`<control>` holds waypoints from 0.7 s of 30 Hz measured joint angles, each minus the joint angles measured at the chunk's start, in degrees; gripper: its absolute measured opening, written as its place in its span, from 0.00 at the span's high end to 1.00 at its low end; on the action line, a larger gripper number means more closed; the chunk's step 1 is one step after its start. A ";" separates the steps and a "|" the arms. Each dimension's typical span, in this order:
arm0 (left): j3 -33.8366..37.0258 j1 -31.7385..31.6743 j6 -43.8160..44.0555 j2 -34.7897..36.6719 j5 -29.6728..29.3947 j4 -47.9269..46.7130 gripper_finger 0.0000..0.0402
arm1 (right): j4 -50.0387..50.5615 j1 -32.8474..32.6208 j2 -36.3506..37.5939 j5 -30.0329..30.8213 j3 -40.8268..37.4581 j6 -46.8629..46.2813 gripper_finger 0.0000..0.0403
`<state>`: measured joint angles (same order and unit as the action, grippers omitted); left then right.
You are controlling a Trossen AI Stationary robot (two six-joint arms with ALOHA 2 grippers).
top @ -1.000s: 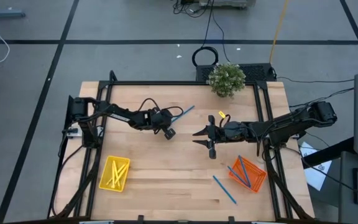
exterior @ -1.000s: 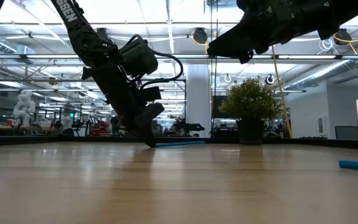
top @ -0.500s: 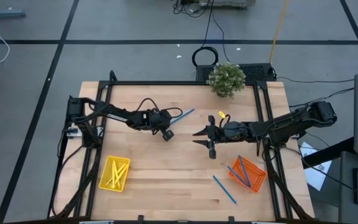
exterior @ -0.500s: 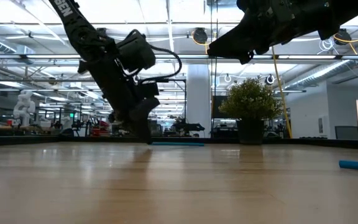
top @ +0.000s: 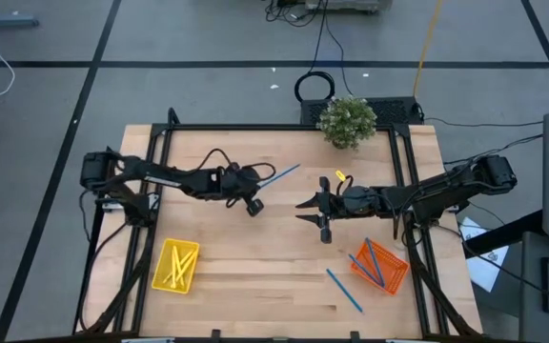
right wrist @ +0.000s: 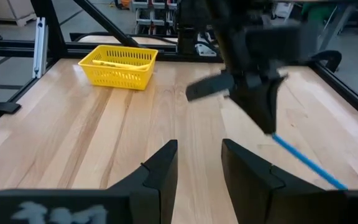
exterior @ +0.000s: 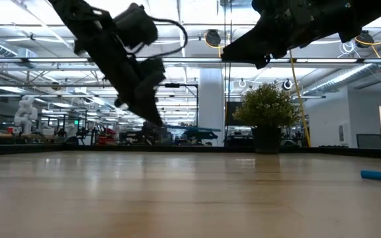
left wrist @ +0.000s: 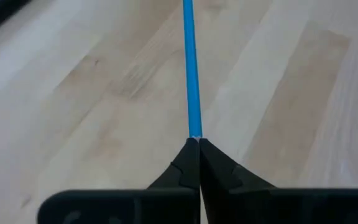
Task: Sort pens & pencils
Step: Put the top blue pencil into the orange bin
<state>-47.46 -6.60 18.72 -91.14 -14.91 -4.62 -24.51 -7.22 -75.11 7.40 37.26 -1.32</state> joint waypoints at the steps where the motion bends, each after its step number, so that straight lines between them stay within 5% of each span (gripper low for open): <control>1: 0.04 0.38 -0.03 1.35 -0.83 -1.70 1.00 | 0.04 0.00 0.00 0.00 0.00 0.02 0.72; 14: 4.08 8.62 0.99 17.61 -13.44 -7.33 1.00 | 1.33 -0.35 0.00 -0.20 0.00 -0.17 0.72; 21: 14.60 14.43 1.99 26.38 -15.12 6.69 1.00 | 0.14 -0.39 0.00 -0.24 -0.24 -0.03 0.72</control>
<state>-32.86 7.84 20.71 -64.76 -30.03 2.06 -24.37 -7.62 -75.11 7.16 37.01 -1.36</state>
